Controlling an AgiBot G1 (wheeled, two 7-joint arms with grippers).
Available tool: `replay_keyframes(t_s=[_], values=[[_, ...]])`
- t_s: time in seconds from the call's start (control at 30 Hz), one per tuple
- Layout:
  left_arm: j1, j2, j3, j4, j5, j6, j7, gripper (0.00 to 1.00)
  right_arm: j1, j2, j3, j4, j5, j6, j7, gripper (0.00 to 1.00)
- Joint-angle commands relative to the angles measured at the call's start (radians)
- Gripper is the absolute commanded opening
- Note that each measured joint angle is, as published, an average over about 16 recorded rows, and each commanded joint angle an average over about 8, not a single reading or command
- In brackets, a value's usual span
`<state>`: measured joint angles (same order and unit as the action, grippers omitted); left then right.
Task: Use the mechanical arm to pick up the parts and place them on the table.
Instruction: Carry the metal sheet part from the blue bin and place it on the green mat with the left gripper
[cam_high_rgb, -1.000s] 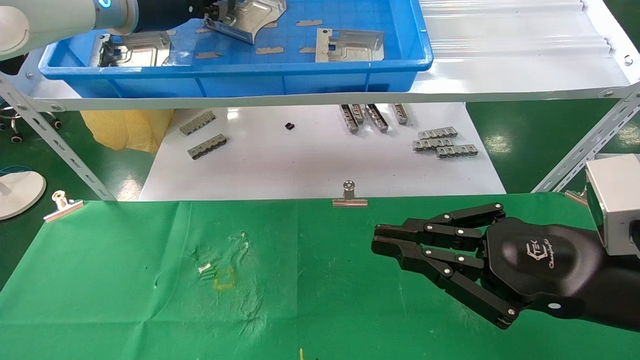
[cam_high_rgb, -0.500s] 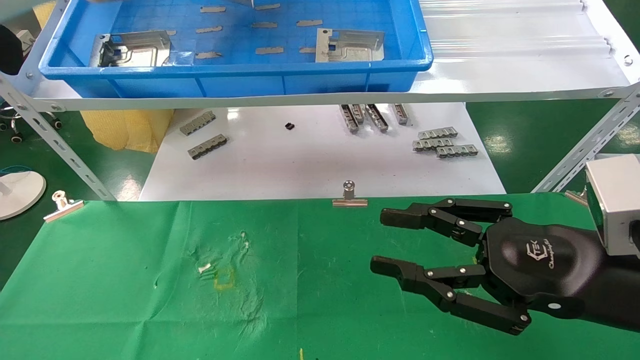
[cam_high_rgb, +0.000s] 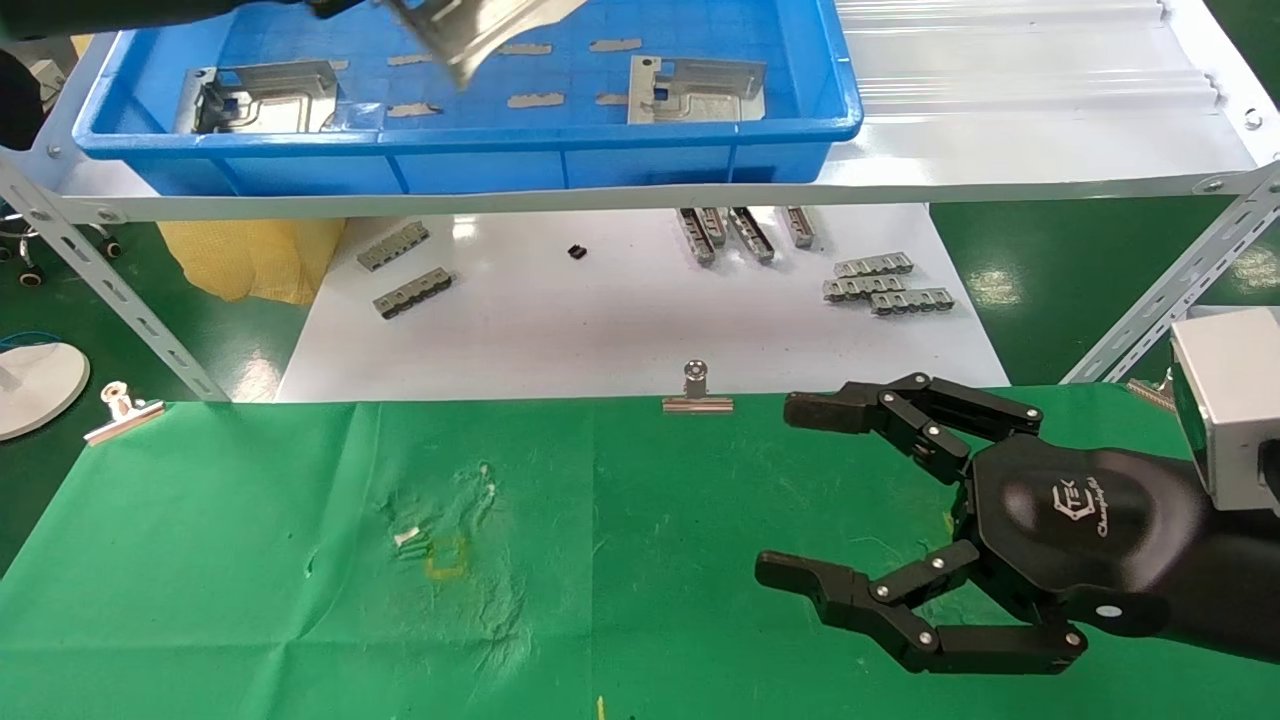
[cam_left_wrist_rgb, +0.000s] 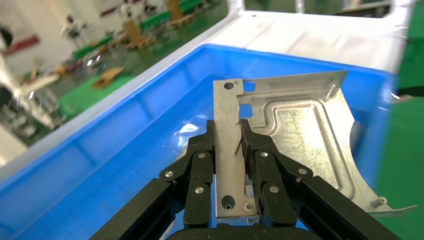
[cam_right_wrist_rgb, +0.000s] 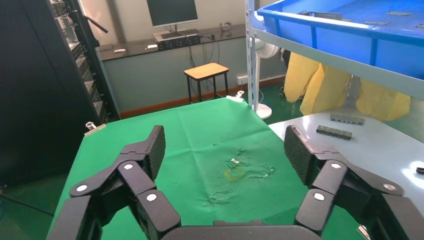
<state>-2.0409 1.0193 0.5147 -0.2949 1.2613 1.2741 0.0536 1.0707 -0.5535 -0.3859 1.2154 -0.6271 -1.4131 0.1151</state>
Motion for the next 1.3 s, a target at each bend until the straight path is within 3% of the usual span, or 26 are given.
replay_keyframes(t_s=[0.03,0.33,0.67,0.93,1.3], values=[[0.010,-0.036,-0.015,-0.005,-0.026,0.066,0.067,0.00,0.000,0.000,0.000,0.000,0.000,0.000,0.000,1.00],[0.069,-0.151,-0.034,-0.013,-0.099,0.307,0.296,0.00,0.000,0.000,0.000,0.000,0.000,0.000,0.000,1.00],[0.227,-0.250,0.081,-0.174,-0.184,0.327,0.399,0.00,0.000,0.000,0.000,0.000,0.000,0.000,0.000,1.00],[0.342,-0.219,0.207,-0.174,-0.192,0.309,0.473,0.00,0.000,0.000,0.000,0.000,0.000,0.000,0.000,1.00],[0.371,-0.157,0.310,-0.051,-0.121,0.308,0.622,0.00,0.000,0.000,0.000,0.000,0.000,0.000,0.000,1.00]])
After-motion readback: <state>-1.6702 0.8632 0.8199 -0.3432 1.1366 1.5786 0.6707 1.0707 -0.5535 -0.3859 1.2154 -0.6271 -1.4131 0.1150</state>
